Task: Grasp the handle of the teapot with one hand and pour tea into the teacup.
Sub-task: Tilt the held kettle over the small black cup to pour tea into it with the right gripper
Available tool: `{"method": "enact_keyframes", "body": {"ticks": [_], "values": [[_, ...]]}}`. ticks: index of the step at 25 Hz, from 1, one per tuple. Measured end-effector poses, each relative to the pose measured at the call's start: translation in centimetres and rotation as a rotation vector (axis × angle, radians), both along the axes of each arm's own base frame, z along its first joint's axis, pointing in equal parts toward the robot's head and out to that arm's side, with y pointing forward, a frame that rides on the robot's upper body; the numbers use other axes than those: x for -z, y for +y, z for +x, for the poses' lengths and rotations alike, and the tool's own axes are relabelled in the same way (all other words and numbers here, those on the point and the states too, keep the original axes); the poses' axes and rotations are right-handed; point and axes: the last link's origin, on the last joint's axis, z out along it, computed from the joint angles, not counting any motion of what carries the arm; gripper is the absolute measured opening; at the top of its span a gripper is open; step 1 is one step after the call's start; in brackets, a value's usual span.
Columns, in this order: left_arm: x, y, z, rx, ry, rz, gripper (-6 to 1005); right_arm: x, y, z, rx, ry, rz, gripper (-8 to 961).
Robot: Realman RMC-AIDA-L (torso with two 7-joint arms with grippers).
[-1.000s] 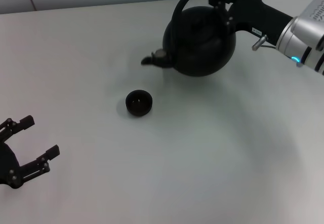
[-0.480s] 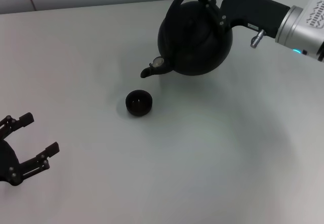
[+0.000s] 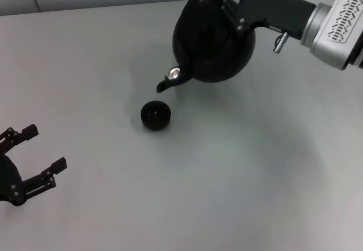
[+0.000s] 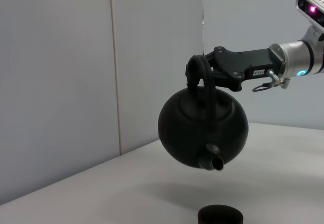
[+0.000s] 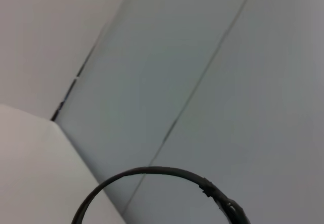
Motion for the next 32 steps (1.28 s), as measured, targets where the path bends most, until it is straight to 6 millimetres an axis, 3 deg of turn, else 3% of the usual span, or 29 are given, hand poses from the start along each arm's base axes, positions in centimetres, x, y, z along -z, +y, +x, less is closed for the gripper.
{"method": "enact_keyframes", "body": {"ticks": [32], "values": [[0.4,0.2,0.3,-0.005,-0.016,0.007,863,-0.8,1.4,-2.1,-0.079,-0.164,-0.063,82]]}}
